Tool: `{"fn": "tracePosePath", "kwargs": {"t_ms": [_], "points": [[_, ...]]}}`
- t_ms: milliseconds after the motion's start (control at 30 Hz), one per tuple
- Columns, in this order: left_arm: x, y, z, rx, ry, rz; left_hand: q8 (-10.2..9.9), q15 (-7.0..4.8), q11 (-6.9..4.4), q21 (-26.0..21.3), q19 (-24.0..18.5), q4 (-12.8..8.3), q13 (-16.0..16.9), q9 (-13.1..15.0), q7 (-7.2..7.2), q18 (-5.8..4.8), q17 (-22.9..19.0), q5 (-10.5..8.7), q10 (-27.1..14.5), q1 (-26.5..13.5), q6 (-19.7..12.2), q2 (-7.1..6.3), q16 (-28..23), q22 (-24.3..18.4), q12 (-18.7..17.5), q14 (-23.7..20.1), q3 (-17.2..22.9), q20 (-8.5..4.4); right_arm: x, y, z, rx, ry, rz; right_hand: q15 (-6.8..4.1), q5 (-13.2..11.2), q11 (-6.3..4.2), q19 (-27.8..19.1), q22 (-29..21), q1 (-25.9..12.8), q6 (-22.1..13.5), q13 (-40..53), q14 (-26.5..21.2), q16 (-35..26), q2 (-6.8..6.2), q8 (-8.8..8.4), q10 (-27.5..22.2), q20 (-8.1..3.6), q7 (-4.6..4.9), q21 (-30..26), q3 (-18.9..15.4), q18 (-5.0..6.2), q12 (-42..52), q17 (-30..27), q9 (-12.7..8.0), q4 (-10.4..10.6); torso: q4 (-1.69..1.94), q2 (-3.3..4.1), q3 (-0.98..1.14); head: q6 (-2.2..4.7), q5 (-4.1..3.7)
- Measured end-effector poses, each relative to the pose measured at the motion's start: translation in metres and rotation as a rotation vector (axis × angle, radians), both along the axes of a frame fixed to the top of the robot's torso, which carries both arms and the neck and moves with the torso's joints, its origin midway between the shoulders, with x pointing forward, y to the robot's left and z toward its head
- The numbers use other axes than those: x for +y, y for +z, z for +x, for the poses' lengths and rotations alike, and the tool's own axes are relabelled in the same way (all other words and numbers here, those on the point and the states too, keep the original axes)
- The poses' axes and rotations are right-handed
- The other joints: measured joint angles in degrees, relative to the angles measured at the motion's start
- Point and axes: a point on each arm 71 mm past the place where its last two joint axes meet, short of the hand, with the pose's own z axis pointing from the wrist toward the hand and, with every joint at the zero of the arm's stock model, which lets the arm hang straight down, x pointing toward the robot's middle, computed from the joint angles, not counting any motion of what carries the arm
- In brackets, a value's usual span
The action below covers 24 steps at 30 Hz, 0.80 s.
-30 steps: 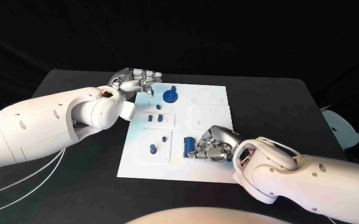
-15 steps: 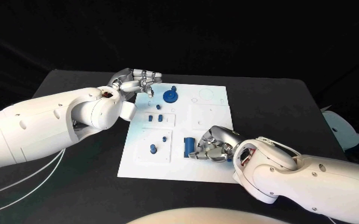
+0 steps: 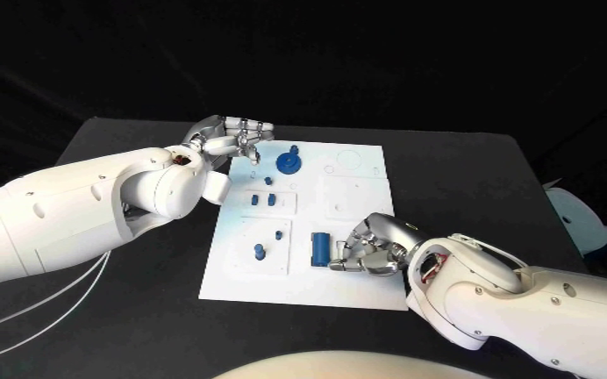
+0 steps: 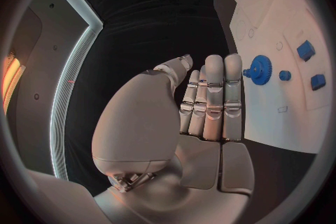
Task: Assemble the parts on the task board
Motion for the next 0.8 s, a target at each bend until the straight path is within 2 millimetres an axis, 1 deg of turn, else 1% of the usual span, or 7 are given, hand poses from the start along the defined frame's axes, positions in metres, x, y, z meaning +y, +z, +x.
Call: {"fn": "tracePosePath", "kwargs": {"t_ms": [100, 167, 200, 300, 433, 633, 800], "points": [[0.000, 0.000, 0.000, 0.000, 0.000, 0.000, 0.0, 0.00, 0.00, 0.0, 0.0, 0.0, 0.0, 0.0, 0.00, 0.00, 0.0, 0.00, 0.0, 0.0, 0.0, 0.00, 0.0, 0.0, 0.0, 0.0, 0.0, 0.00, -0.014, 0.004, 0.002, -0.018, -0.024, -0.001, 0.01, 2.2, 0.73, 0.0, 0.0, 1.5, -2.2, 0.6, 0.0, 0.0, 1.49, -1.83, -0.1, 0.00, 0.66, -0.1, 0.7, 0.01, 0.3, 0.0, -0.9, -0.5, -0.01, -0.04, -0.01, -0.03, -0.09], [0.000, 0.000, 0.000, 0.000, 0.001, 0.000, 0.0, 0.00, 0.00, 0.0, 0.0, 0.0, 0.0, 0.0, 0.00, 0.00, 0.0, 0.00, 0.0, 0.0, 0.0, 0.00, 0.0, 0.0, 0.0, 0.0, 0.0, 0.00, -0.026, 0.007, 0.005, -0.033, -0.042, 0.001, 0.89, 3.8, 1.66, 0.0, 0.0, 3.1, -4.3, 4.3, 0.0, 0.0, 3.08, -4.21, -0.1, 0.06, 1.66, -0.6, 1.8, 0.00, 0.4, 0.0, -2.4, -0.5, -0.03, -0.06, -0.01, -0.05, -0.24], [0.000, 0.000, 0.000, 0.000, 0.001, 0.000, 0.0, 0.00, 0.00, 0.0, 0.0, 0.0, 0.0, 0.0, 0.00, 0.00, 0.0, 0.00, 0.0, 0.0, 0.0, 0.00, 0.0, 0.0, 0.0, 0.0, 0.0, 0.00, -0.031, 0.008, 0.005, -0.039, -0.050, 0.001, 1.51, 4.4, 2.32, -0.1, 0.0, 4.2, -5.0, 7.5, 0.0, 0.0, 4.18, -5.98, -0.2, 0.82, 2.37, -1.0, 2.4, 0.01, 0.2, 0.0, -3.9, -0.2, -0.03, -0.08, -0.03, -0.06, -0.32], [0.000, 0.000, 0.000, 0.000, 0.000, 0.000, 0.0, 0.00, 0.00, 0.0, 0.0, 0.0, 0.0, 0.0, 0.00, 0.00, 0.0, 0.00, 0.0, 0.0, 0.0, 0.00, 0.0, 0.0, 0.0, 0.0, 0.0, 0.00, -0.049, 0.010, 0.006, -0.055, -0.081, -0.001, 1.68, 4.9, 2.51, 0.0, 0.0, 5.5, -4.6, 10.7, 0.0, 0.0, 5.50, -7.78, -0.4, 1.05, 2.67, -1.3, 3.0, 0.01, -0.1, 0.0, -6.0, -0.2, -0.06, -0.13, -0.03, -0.07, -0.62], [0.000, -0.001, 0.000, 0.001, -0.001, 0.001, 0.0, 0.00, 0.00, 0.0, 0.0, 0.0, 0.0, 0.0, 0.00, 0.00, -0.1, 0.00, 0.0, 0.0, 0.0, 0.00, 0.0, 0.0, 0.0, 0.0, 0.0, 0.00, -0.065, 0.012, 0.005, -0.071, -0.104, -0.004, 1.68, 4.9, 2.58, 0.0, 0.0, 5.9, -2.4, 11.4, 0.0, 0.0, 5.95, -7.99, -0.5, 1.05, 2.30, -1.3, 3.0, 0.01, -0.1, 0.0, -7.3, -0.2, -0.19, -0.24, -0.03, -0.07, -1.12], [-0.002, -0.001, -0.001, 0.003, -0.005, 0.000, 0.0, 0.00, 0.00, 0.0, 0.0, 0.0, 0.0, 0.0, 0.00, -0.01, -0.1, 0.00, 0.0, 0.0, 0.0, 0.00, 0.0, 0.0, 0.0, 0.0, 0.0, 0.00, -0.077, 0.011, 0.001, -0.086, -0.116, -0.019, 1.65, 5.2, 2.54, 0.0, 0.0, 6.5, 0.9, 11.4, 0.0, 0.0, 5.56, -7.99, -0.5, 1.05, 1.23, -1.3, 3.0, 0.01, 0.0, 0.0, -8.1, -0.1, -0.42, -0.34, -0.01, -0.08, -2.37], [-0.002, -0.002, -0.002, 0.004, -0.006, -0.001, 0.0, 0.00, 0.00, 0.0, 0.0, 0.0, 0.0, 0.0, 0.00, 0.00, -0.1, 0.00, 0.0, 0.0, 0.0, 0.00, 0.0, 0.0, 0.0, 0.0, 0.0, 0.00, -0.082, 0.006, -0.004, -0.088, -0.116, -0.042, 0.91, 6.8, 2.21, 0.0, 0.0, 6.5, 2.9, 11.4, 0.1, 0.0, 5.55, -7.30, -0.8, 1.05, 0.39, -0.8, 1.9, 0.01, 0.0, 0.0, -8.0, 0.2, -0.45, -0.35, 0.03, -0.37, -3.35]]}}
